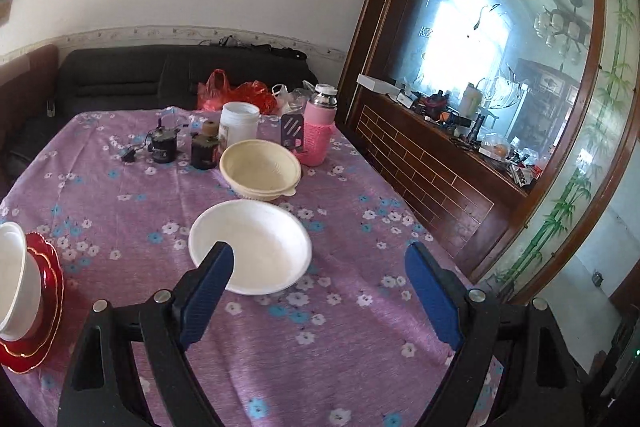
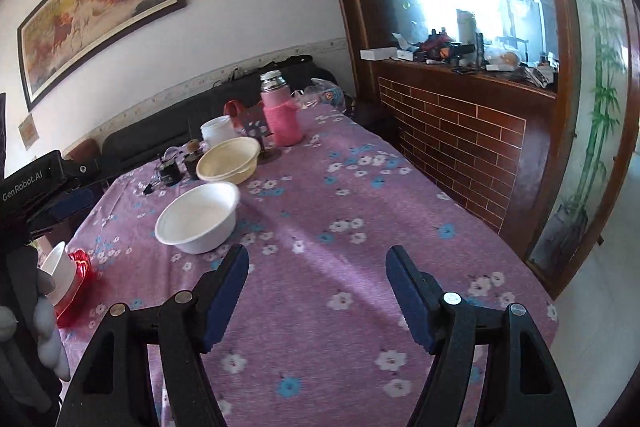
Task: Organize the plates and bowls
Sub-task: 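Move both open grippers across the table toward the last white bowl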
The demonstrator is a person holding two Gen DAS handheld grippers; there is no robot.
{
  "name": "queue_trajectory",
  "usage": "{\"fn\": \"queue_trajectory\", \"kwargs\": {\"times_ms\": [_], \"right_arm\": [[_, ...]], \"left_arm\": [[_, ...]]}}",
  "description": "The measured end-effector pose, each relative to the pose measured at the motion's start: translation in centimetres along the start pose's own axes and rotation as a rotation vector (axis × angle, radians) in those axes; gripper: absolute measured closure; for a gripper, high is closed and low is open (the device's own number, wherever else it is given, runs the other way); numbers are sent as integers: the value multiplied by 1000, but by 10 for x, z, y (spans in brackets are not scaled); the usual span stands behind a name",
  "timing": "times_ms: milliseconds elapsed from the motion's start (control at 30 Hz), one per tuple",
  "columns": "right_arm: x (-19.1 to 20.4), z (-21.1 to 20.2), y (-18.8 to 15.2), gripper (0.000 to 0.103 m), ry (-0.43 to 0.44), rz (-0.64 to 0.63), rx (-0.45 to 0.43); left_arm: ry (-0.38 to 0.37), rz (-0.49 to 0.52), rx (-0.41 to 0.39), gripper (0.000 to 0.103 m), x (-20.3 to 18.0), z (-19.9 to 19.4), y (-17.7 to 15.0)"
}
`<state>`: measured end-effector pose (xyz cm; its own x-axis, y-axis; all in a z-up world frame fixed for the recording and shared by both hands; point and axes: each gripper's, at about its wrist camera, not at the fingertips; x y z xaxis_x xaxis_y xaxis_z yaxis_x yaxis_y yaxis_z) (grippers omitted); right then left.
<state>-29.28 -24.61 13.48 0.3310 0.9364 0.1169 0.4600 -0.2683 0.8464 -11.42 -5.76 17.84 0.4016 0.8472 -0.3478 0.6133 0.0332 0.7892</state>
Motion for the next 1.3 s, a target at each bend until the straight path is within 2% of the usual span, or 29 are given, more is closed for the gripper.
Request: {"fn": "queue_trajectory", "kwargs": {"times_ms": [200,333,433,533,667,800,1067,1300], "right_arm": [[-101,-15,-22,27,15,145,6],[-156,-17,-39,27,15,266,7],[-174,-16,-45,27,23,300,12],[-179,-14,-46,27,41,307,12],[-178,-6,-46,26,70,304,26],[-169,4,-43,26,76,293,46],[-126,22,-22,26,129,235,63],[-93,41,-9,26,155,188,86]], "left_arm": [[28,150,-10,16,-110,24,1],[-14,276,-28,16,-174,33,-13],[-47,351,-25,16,-208,39,-23],[-67,372,-25,16,-223,44,-27],[-72,353,29,16,-219,55,-30],[-66,280,71,16,-193,61,-21],[-26,187,43,16,-128,56,-4],[-4,125,59,16,-85,68,5]]}}
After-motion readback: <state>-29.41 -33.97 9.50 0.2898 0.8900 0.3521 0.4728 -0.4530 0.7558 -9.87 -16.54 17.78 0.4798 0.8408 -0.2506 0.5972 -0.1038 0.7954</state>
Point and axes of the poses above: each gripper's, at about its wrist camera, not at the fingertips, and z roughly the way its jaws point, x to its left, y to its top, and after that the axes turned 7 degrees about -z, right-handed
